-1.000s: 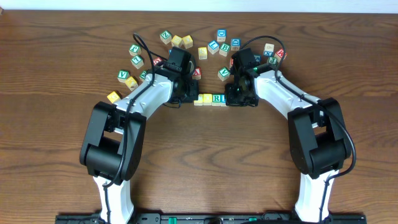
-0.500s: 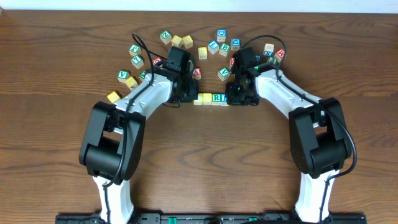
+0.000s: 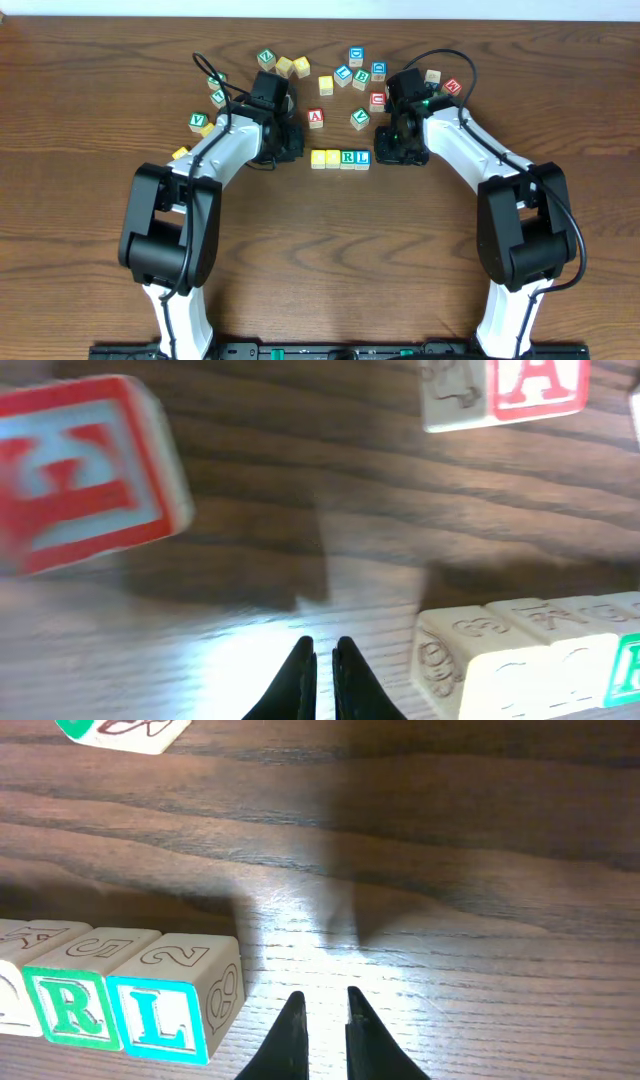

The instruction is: Spell out CORL

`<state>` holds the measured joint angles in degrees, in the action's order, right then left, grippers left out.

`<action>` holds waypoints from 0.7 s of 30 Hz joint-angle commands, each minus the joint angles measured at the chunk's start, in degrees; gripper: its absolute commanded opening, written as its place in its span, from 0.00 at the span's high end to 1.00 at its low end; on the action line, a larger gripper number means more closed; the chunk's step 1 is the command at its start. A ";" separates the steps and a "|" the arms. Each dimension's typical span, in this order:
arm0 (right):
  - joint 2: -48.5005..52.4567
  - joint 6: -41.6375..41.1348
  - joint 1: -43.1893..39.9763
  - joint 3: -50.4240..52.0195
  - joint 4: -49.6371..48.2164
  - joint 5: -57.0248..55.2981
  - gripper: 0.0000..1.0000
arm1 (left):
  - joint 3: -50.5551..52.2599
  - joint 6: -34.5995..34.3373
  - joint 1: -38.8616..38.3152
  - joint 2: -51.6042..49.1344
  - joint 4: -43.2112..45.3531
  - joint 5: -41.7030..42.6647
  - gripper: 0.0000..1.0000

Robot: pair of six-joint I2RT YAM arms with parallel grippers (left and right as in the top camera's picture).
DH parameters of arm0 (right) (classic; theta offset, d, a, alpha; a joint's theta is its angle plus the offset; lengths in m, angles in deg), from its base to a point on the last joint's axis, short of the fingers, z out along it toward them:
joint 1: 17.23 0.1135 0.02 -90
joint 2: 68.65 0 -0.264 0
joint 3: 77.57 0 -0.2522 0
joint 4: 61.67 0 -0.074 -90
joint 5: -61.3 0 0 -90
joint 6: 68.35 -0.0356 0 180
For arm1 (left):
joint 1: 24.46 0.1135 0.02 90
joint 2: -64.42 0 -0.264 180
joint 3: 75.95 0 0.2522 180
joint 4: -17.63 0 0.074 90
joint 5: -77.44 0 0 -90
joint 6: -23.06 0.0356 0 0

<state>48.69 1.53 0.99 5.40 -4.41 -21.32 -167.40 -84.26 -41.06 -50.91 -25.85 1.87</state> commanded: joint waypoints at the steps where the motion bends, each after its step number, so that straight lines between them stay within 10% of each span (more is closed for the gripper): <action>1: -2.51 0.28 -1.14 -1.07 0.26 -1.07 0.91 | 0.31 1.49 0.31 4.00 -1.55 -5.33 0.92; 18: -16.79 2.01 -5.55 -1.07 4.81 -1.07 0.84 | -1.79 4.94 11.28 23.12 -12.00 -11.28 0.92; 21: -20.55 3.54 -6.19 -1.07 5.40 -1.44 0.78 | -1.79 4.92 13.77 27.65 -13.22 -11.30 0.77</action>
<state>32.10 2.66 -4.52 5.36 0.60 -22.20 -167.42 -79.93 -28.95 -27.26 -38.37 -8.53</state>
